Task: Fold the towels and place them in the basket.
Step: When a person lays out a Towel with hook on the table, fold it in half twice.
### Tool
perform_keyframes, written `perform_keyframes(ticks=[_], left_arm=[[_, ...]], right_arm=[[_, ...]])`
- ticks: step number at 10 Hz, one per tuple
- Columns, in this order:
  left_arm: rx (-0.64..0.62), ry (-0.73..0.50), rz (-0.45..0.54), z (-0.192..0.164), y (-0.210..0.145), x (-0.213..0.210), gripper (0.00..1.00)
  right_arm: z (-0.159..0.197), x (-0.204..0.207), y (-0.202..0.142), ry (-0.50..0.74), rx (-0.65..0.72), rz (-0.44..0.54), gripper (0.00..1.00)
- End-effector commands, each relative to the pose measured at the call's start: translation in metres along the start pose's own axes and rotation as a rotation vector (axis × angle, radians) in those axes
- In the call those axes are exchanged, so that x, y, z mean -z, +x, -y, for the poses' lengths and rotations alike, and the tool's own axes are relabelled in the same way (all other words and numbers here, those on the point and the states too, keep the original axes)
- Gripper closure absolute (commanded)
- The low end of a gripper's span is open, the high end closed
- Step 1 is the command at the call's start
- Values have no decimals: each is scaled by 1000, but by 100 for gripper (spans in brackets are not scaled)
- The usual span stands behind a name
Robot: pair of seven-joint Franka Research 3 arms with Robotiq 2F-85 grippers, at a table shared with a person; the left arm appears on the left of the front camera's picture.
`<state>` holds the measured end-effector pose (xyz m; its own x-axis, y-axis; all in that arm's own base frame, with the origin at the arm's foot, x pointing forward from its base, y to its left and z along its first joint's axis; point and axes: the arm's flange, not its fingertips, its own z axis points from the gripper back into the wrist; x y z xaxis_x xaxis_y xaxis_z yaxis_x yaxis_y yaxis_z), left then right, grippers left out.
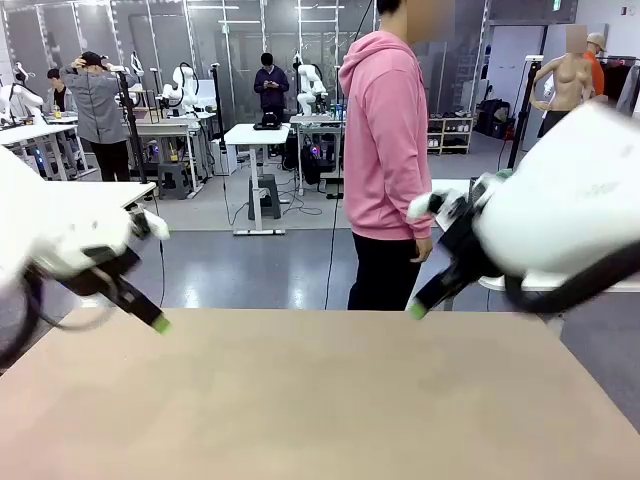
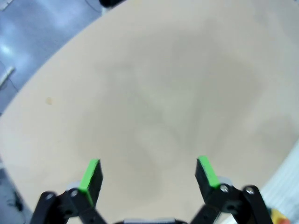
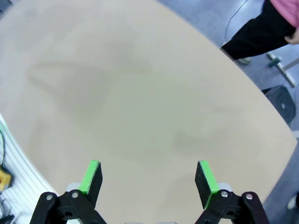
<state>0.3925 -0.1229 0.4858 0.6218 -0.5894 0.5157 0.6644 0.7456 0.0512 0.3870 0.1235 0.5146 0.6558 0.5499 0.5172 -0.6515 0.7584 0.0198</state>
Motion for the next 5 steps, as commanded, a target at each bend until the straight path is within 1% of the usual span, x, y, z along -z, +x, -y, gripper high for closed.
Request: perform_keyframes(ticks=[1, 2, 3, 4, 5], left_arm=[[-26, -87, 4, -28, 5, -91, 0], [-32, -109, -2, -34, 2, -138, 0], [-42, -14, -6, -37, -3, -189, 0], [-69, 20, -6, -37, -9, -226, 0], [-97, 52, 7, -32, -15, -259, 0]], right_arm=[[31, -76, 11, 16, 46, -41, 0], [37, -112, 6, 10, 77, -33, 0], [38, -148, -5, -21, 97, -16, 0], [39, -178, -17, -59, 152, 2, 0], [36, -209, -31, -98, 175, 24, 0]])
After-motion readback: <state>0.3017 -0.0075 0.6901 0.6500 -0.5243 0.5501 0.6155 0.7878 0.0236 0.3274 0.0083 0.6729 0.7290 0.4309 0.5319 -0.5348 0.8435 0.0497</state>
